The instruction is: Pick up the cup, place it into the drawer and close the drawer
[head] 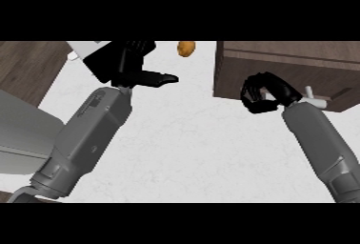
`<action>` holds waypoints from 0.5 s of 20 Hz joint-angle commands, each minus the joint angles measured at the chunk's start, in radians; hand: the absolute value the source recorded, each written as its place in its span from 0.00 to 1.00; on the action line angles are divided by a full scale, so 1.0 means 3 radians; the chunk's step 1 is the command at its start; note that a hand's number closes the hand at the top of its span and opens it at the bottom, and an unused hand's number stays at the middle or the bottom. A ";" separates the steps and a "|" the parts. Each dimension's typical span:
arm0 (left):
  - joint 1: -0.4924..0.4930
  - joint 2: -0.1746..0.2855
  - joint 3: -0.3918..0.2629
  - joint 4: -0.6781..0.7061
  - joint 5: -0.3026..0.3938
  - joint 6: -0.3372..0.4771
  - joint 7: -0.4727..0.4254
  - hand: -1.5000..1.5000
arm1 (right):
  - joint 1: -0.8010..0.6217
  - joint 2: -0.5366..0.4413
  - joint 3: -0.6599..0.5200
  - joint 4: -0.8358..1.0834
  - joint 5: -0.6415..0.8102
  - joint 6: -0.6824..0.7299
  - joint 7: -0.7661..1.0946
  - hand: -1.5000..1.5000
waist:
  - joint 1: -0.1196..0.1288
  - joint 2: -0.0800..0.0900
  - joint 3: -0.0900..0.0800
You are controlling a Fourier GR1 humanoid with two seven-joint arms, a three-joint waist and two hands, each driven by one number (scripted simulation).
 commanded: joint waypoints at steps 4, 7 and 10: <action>0.0178 0.0045 -0.0076 -0.0126 -0.0014 -0.0157 0.0043 0.00 | -0.0554 -0.0391 -0.0370 0.0266 -0.0149 -0.0035 0.0159 1.00 | 0.0157 0.0054 -0.0019; 0.0175 0.0063 -0.0053 -0.0182 0.0015 -0.0174 0.0062 0.00 | -0.0597 -0.0419 -0.0412 0.0225 -0.0205 -0.0009 0.0207 1.00 | 0.0178 0.0045 -0.0022; 0.0203 0.0102 -0.0047 -0.0194 0.0036 -0.0231 0.0101 0.00 | -0.0590 -0.0462 -0.0450 0.0170 -0.0276 0.0070 0.0202 1.00 | 0.0212 0.0058 -0.0024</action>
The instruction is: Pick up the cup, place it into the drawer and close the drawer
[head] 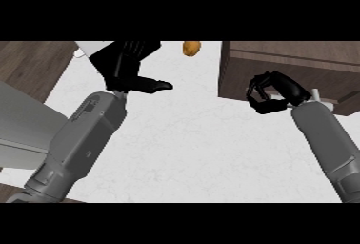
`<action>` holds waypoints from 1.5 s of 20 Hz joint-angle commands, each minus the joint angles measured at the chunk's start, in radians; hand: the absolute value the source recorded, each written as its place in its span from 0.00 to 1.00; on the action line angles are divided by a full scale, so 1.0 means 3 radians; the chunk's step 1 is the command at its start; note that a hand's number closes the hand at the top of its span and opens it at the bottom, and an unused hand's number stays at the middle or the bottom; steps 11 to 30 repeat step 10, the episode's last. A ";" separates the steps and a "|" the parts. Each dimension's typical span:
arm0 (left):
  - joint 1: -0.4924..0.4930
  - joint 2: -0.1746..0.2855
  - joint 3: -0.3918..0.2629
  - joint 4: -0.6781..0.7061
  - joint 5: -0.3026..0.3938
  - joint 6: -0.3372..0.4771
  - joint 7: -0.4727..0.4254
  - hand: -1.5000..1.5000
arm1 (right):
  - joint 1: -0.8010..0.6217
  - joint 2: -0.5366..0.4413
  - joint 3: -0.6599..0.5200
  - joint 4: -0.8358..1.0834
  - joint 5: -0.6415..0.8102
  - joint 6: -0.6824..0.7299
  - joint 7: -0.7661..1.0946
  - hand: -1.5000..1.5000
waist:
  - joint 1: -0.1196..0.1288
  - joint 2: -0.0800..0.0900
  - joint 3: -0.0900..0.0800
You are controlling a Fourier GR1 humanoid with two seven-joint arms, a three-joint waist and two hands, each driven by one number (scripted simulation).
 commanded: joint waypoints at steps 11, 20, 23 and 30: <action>0.0127 0.0085 -0.0001 -0.0112 0.0055 -0.0201 0.0062 0.00 | -0.0493 -0.0497 -0.0343 -0.0028 -0.0160 -0.0059 0.0220 1.00 | 0.0175 0.0083 -0.0041; 0.0127 0.0085 -0.0001 -0.0112 0.0055 -0.0201 0.0062 0.00 | -0.0493 -0.0497 -0.0343 -0.0028 -0.0160 -0.0059 0.0220 1.00 | 0.0175 0.0083 -0.0041; 0.0127 0.0085 -0.0001 -0.0112 0.0055 -0.0201 0.0062 0.00 | -0.0493 -0.0497 -0.0343 -0.0028 -0.0160 -0.0059 0.0220 1.00 | 0.0175 0.0083 -0.0041; 0.0127 0.0085 -0.0001 -0.0112 0.0055 -0.0201 0.0062 0.00 | -0.0493 -0.0497 -0.0343 -0.0028 -0.0160 -0.0059 0.0220 1.00 | 0.0175 0.0083 -0.0041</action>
